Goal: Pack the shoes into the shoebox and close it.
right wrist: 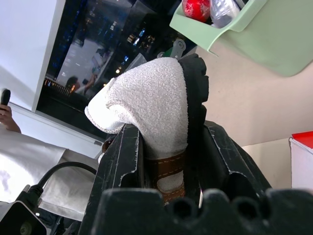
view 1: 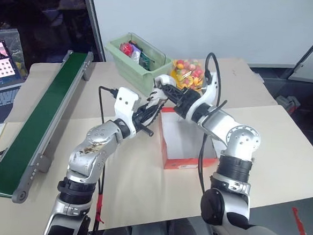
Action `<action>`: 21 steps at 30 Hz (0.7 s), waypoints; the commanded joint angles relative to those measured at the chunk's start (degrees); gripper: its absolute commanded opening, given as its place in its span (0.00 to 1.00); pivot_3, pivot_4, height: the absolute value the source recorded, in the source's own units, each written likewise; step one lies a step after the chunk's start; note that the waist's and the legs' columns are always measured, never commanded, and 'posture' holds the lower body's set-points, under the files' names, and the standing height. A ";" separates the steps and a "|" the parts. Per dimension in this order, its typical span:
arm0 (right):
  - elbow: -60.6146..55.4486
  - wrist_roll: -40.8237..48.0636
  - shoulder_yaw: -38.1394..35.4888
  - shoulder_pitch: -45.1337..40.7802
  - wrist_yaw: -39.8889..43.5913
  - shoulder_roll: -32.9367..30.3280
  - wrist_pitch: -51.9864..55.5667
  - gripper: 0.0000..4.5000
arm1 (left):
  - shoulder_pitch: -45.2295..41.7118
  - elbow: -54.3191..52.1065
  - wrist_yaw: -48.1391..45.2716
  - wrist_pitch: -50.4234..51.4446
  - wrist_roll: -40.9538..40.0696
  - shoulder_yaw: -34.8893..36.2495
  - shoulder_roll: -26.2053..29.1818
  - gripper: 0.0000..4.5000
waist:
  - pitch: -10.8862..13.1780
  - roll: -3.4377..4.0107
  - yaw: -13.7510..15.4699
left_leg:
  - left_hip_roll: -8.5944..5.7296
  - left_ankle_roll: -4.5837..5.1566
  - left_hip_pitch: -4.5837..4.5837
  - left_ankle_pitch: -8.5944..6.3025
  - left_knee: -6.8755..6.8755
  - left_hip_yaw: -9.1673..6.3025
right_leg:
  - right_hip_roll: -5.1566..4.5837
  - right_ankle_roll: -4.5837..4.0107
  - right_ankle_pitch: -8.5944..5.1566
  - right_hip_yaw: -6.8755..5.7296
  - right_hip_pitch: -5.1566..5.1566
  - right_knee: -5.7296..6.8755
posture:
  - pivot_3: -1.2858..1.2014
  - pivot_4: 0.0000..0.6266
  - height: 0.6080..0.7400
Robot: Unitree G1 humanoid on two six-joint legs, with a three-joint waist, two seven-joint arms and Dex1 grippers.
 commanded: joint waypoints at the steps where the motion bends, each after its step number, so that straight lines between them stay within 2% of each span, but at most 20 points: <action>1: -2.83 4.18 2.19 -1.36 1.63 1.84 0.17 0.32 | -0.04 -0.44 -1.19 -1.12 -0.01 -1.40 -0.66 0.00 | 0.00 0.00 0.02 | 0.00 0.00 0.00 0.00 -0.01 0.00 | 0.00 0.00 0.00 -0.01 0.00 -0.02 | 0.52 0.24 1.00; 3: -2.83 4.35 1.80 -1.41 1.22 2.10 -0.19 0.31 | 0.62 -0.96 -1.12 -1.89 -0.30 -0.60 -1.00 0.21 | 0.00 0.00 0.02 | 0.00 0.00 -0.04 0.00 -0.01 -0.02 | 0.00 0.00 0.00 -0.02 0.00 -0.06 | 0.52 0.24 1.00; 4: -2.87 4.48 1.57 -1.44 1.02 2.25 -0.41 0.31 | 0.89 -1.25 -1.61 -2.10 -0.51 -0.48 -0.84 0.23 | 0.00 0.00 0.02 | 0.00 0.01 -0.04 0.00 0.00 -0.02 | 0.00 0.00 0.00 -0.02 0.00 -0.08 | 0.52 0.24 1.00; 6: -2.90 4.88 0.78 -1.53 0.54 2.53 -1.14 0.31 | 0.87 -1.30 -1.52 -2.33 0.47 -0.60 -0.23 0.41 | 0.00 0.00 0.01 | 0.01 0.01 -0.05 -0.01 -0.02 -0.03 | 0.00 0.00 0.00 -0.03 0.00 -0.12 | 0.52 0.24 1.00; 11: -2.38 6.18 -1.28 -1.73 -1.66 3.06 -3.09 0.31 | 1.12 -2.12 -2.93 -3.52 0.78 -1.00 0.86 0.78 | 0.00 0.01 0.18 | 0.01 0.02 -0.10 -0.01 -0.04 -0.04 | 0.00 0.00 0.00 -0.05 -0.01 -0.20 | 0.52 0.24 1.00; 16: 0.56 2.75 -3.30 -3.25 -3.42 0.62 -10.28 0.31 | 1.10 -3.06 -2.57 -3.32 0.79 -0.48 0.69 0.78 | 0.00 0.01 0.23 | 0.01 0.05 -0.10 -0.03 -0.06 -0.03 | 0.00 0.00 0.00 -0.06 -0.01 -0.24 | 0.52 0.24 1.00; 21: 5.14 -1.84 -4.86 -7.38 -2.94 -6.87 -17.79 0.31 | 1.73 -3.64 -1.78 -2.91 -0.04 0.59 -0.14 0.78 | 0.02 0.04 0.58 | 0.01 0.05 -0.12 -0.03 -0.05 0.00 | 0.00 0.00 0.00 -0.06 -0.01 -0.27 | 0.52 0.24 1.00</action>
